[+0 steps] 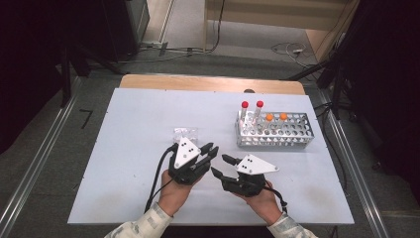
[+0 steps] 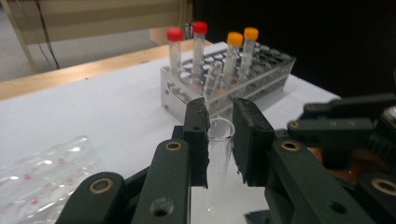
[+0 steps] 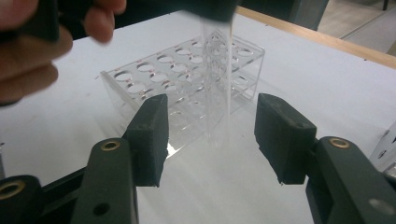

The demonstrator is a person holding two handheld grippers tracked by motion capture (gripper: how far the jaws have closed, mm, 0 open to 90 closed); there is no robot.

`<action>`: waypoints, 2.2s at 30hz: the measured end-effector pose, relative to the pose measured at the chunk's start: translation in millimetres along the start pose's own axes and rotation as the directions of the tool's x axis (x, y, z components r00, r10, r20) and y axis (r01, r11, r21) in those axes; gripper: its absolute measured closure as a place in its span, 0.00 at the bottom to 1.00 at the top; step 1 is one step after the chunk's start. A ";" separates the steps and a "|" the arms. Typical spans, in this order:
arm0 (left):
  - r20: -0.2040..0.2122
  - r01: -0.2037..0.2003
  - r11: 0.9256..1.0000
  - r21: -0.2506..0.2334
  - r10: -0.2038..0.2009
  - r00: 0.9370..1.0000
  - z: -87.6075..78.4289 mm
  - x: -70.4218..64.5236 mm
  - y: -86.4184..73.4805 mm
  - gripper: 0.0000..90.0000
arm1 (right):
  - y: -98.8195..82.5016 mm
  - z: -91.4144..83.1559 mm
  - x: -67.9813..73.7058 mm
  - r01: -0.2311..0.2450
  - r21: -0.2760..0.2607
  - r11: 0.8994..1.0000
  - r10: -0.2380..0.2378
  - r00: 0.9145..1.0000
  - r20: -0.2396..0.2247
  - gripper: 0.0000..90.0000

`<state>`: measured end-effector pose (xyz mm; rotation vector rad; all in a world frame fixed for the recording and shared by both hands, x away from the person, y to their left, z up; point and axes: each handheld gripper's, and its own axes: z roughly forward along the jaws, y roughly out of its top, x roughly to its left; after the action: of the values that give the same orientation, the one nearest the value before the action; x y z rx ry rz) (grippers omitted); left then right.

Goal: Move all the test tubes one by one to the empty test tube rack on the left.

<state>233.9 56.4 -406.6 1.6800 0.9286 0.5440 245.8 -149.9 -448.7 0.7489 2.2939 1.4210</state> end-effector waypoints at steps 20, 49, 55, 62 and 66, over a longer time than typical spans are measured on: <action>-0.110 -0.018 1.000 -0.012 0.016 0.994 -36.1 24.9 9.2 0.85 | -2.0 -11.7 -12.0 -0.029 0.003 1.000 0.029 0.999 0.020 0.39; -0.152 -0.021 0.991 0.132 0.042 0.988 -10.0 25.9 -29.9 0.84 | -4.4 -11.1 -18.1 -0.040 0.013 0.999 0.040 0.998 0.039 0.38; -0.143 -0.012 0.991 0.136 0.032 0.989 -8.9 26.1 -31.9 0.74 | -5.1 -10.6 -18.3 -0.042 0.017 0.999 0.042 0.998 0.042 0.38; -0.136 0.047 0.995 0.086 -0.035 0.990 -13.1 30.7 -28.6 0.50 | -5.1 -11.5 -22.4 -0.049 0.010 0.999 0.048 0.997 0.066 0.38; -0.191 0.066 0.995 0.073 -0.051 0.980 -13.4 32.6 -27.4 0.27 | -7.2 -13.8 -36.3 -0.060 0.001 0.998 0.059 0.990 0.126 0.38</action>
<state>234.8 93.4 -431.7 1.6867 1.1465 0.6428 265.7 -184.1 -448.7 0.8894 2.1969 1.3529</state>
